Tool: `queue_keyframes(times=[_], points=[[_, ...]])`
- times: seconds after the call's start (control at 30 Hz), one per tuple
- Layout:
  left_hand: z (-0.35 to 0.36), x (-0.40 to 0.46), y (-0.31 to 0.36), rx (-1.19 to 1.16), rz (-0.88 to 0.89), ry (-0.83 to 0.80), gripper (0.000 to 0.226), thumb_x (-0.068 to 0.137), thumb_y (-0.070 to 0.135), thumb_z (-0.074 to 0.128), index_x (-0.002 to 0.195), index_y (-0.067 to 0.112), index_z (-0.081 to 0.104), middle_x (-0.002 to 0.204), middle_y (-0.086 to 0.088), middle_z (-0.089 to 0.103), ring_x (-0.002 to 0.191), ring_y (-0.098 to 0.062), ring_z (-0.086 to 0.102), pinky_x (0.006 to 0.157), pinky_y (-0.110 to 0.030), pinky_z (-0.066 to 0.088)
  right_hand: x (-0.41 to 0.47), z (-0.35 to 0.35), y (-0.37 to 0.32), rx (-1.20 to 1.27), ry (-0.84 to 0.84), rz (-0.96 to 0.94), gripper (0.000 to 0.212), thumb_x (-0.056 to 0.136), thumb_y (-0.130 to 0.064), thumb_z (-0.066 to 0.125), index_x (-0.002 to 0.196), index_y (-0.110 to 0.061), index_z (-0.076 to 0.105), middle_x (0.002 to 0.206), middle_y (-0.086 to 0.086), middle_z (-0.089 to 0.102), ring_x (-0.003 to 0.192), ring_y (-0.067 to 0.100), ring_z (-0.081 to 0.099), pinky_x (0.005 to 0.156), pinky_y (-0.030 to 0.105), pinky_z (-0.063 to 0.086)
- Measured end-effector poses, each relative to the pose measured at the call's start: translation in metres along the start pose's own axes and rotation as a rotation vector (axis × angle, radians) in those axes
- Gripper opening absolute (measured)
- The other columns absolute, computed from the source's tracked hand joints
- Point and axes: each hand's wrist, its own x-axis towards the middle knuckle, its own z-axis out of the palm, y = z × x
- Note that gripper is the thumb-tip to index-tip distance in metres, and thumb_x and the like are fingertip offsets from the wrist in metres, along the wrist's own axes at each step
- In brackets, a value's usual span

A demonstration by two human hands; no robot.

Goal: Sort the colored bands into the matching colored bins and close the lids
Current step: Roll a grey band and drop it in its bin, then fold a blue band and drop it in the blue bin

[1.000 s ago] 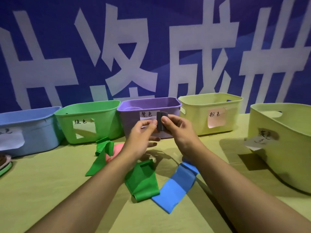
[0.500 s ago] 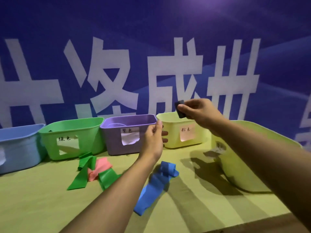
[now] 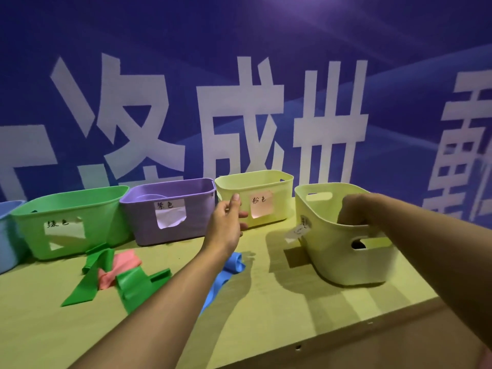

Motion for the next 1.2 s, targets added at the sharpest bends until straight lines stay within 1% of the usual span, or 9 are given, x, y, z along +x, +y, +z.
queue_keyframes(times=[0.2,0.3,0.43,0.53,0.7,0.87,1.0,1.1,1.2], points=[[-0.005,0.0,-0.008,0.02,-0.018,-0.016,0.036,0.108,0.048,0.041,0.112,0.017,0.059,0.1,-0.001,0.068,0.079,-0.019,0.063,0.075,-0.038,0.05,0.008,-0.002,0.0,0.053,-0.072,-0.008,0.047,0.088,-0.024,0.079,0.128,-0.005,0.064,0.11,0.01,0.068,0.091,0.021,0.065,0.072,0.031,0.054],[-0.015,0.002,-0.009,0.016,-0.026,-0.008,0.04,0.108,0.048,0.041,0.118,0.013,0.058,0.099,-0.001,0.067,0.077,-0.019,0.062,0.073,-0.036,0.049,-0.002,-0.009,-0.004,0.232,-0.11,-0.063,0.044,0.084,-0.026,0.084,0.118,-0.005,0.066,0.115,0.014,0.071,0.102,0.031,0.071,0.091,0.043,0.06],[-0.036,0.003,-0.006,0.054,-0.003,0.019,0.04,0.108,0.048,0.039,0.116,0.013,0.058,0.101,-0.002,0.068,0.077,-0.018,0.062,0.075,-0.037,0.051,-0.025,-0.024,-0.029,0.354,0.249,-0.24,0.031,0.091,-0.025,0.076,0.106,0.0,0.065,0.099,0.017,0.071,0.085,0.029,0.072,0.069,0.035,0.062],[-0.056,0.003,-0.008,0.076,-0.011,0.055,0.042,0.108,0.049,0.04,0.117,0.012,0.058,0.104,-0.003,0.069,0.082,-0.02,0.064,0.08,-0.04,0.054,-0.047,-0.029,-0.067,0.451,0.434,-0.404,0.028,0.095,-0.026,0.072,0.104,0.0,0.069,0.096,0.017,0.072,0.084,0.027,0.073,0.071,0.034,0.063],[-0.088,-0.007,-0.015,0.157,-0.03,0.066,0.031,0.108,0.042,0.046,0.114,0.014,0.058,0.101,-0.001,0.068,0.078,-0.018,0.063,0.073,-0.036,0.052,-0.082,0.006,-0.137,0.354,0.276,-0.635,0.025,0.095,-0.029,0.072,0.105,-0.006,0.072,0.096,0.009,0.074,0.079,0.018,0.071,0.057,0.023,0.055],[-0.126,-0.028,-0.033,0.394,-0.052,-0.126,0.008,0.098,0.025,0.069,0.094,0.018,0.068,0.092,-0.005,0.073,0.074,-0.015,0.066,0.071,-0.036,0.055,-0.086,0.074,-0.174,0.144,0.044,-0.716,0.031,0.089,-0.034,0.079,0.105,-0.008,0.076,0.092,0.007,0.076,0.073,0.015,0.069,0.066,0.026,0.06],[-0.147,-0.041,-0.041,0.653,0.011,-0.247,0.014,0.085,0.016,0.081,0.078,0.025,0.073,0.072,0.009,0.073,0.068,-0.003,0.064,0.079,-0.037,0.058,-0.106,0.114,-0.183,0.095,-0.121,-0.997,0.019,0.083,-0.03,0.085,0.1,-0.022,0.079,0.094,-0.009,0.075,0.079,0.005,0.065,0.077,0.024,0.054],[-0.158,-0.05,-0.038,0.771,0.053,-0.202,0.012,0.089,0.018,0.078,0.08,0.025,0.073,0.068,0.014,0.067,0.062,0.011,0.058,0.067,-0.009,0.044,-0.124,0.135,-0.187,0.094,-0.228,-1.082,0.026,0.079,-0.033,0.087,0.103,-0.026,0.077,0.101,-0.01,0.075,0.09,0.007,0.067,0.085,0.027,0.056],[-0.17,-0.052,-0.04,0.79,0.076,-0.149,0.007,0.092,0.024,0.075,0.086,0.025,0.073,0.077,0.013,0.068,0.076,0.0,0.062,0.066,0.0,0.036,-0.134,0.157,-0.191,0.075,-0.227,-1.111,0.037,0.074,-0.045,0.089,0.103,-0.027,0.076,0.104,-0.009,0.074,0.095,0.01,0.066,0.085,0.028,0.055]])
